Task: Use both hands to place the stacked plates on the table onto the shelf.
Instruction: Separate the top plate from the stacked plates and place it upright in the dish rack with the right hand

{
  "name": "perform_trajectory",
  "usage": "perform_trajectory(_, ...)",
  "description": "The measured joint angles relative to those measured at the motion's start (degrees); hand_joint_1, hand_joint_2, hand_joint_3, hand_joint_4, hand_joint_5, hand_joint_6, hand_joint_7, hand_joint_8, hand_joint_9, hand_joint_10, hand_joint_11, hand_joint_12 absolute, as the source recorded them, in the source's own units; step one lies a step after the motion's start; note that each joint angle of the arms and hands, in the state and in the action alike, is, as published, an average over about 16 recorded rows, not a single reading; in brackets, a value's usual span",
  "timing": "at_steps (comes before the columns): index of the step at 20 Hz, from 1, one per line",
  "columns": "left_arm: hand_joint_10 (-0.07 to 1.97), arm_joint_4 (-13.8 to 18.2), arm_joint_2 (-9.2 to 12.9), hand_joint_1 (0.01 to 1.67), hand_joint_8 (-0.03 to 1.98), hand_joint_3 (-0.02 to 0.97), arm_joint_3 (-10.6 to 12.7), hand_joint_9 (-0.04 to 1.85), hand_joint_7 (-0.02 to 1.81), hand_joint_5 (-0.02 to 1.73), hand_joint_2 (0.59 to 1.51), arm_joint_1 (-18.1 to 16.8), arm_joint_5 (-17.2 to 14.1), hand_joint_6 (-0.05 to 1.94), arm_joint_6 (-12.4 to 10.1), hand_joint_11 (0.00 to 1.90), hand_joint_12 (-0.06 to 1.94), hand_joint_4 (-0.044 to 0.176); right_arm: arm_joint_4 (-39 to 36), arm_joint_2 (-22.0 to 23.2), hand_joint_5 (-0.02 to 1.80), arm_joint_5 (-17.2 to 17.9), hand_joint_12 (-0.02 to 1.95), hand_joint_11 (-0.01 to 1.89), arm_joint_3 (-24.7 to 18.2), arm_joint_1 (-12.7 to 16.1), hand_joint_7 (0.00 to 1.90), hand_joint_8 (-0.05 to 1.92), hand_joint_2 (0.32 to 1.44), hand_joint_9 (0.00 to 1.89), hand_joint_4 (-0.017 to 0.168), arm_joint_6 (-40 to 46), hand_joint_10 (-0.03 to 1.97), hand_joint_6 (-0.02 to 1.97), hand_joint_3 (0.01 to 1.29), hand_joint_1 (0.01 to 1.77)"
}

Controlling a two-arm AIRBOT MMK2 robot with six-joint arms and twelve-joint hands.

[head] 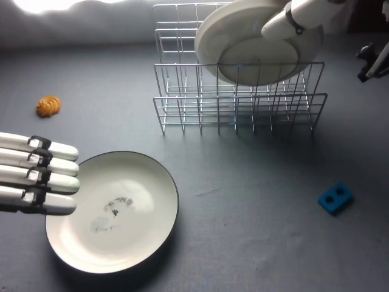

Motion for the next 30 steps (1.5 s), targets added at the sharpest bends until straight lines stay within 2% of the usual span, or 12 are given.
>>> perform_trajectory(8,0.01,0.43,0.00,0.01,0.00,0.010,0.05,0.02,0.02,0.04,1.081,-1.00,-0.21,0.02,0.00,0.01,0.01,0.001,1.06,-1.24,0.98,0.63,1.04,0.89,2.29,-1.89,1.13,0.80,1.03,1.35,-0.008,-0.16,0.01,0.81,0.01,1.25)
perform_trajectory(11,0.01,0.40,0.00,0.01,0.00,0.011,0.06,0.02,0.02,0.04,1.082,-1.22,-0.25,0.02,0.00,0.01,0.01,0.001,1.33,-1.51,0.95,1.01,1.07,0.85,2.77,-2.41,1.10,0.70,1.04,1.30,-0.008,-0.25,0.01,0.84,0.01,1.24)
perform_trajectory(15,0.01,-0.07,0.00,0.01,0.00,0.011,0.06,0.02,0.02,0.04,1.081,-1.30,-0.26,0.02,0.55,0.02,0.01,0.001,1.51,-1.74,0.89,1.52,1.10,0.77,2.99,-2.87,1.05,0.51,1.05,1.21,-0.008,-0.36,0.01,0.75,0.01,1.21)
perform_trajectory(20,0.01,-1.47,-0.01,0.01,0.00,0.011,-0.03,0.02,0.02,0.04,1.077,-1.30,-0.14,0.02,2.73,0.02,0.01,0.001,1.60,-1.90,0.83,1.94,1.16,0.63,3.00,-3.14,0.98,0.29,1.05,1.08,-0.006,-0.48,0.01,0.54,0.01,1.17)
perform_trajectory(24,0.01,-2.87,-0.02,0.01,0.00,0.011,0.00,0.02,0.02,0.04,1.075,-1.11,0.02,0.02,5.20,0.02,0.01,0.001,1.65,-1.86,0.81,2.44,1.21,0.50,2.99,-2.87,0.93,0.08,1.04,0.98,-0.006,-0.44,0.01,0.31,0.02,1.14)
perform_trajectory(27,0.01,-4.04,-0.03,0.01,0.00,0.011,0.06,0.02,0.02,0.04,1.073,-0.76,-0.01,0.02,7.22,0.01,0.01,0.001,1.67,-1.79,0.80,2.81,1.25,0.42,2.99,-2.57,0.91,0.04,1.03,0.93,-0.005,-0.45,0.01,0.14,0.02,1.13)
perform_trajectory(30,0.01,-4.92,-0.05,0.01,0.00,0.011,0.13,0.02,0.02,0.04,1.072,-0.31,-0.05,0.02,8.94,0.01,0.01,0.001,1.65,-1.66,0.79,3.10,1.28,0.35,2.99,-2.12,0.89,0.03,1.04,0.88,-0.005,-0.95,0.01,0.08,0.02,1.12)
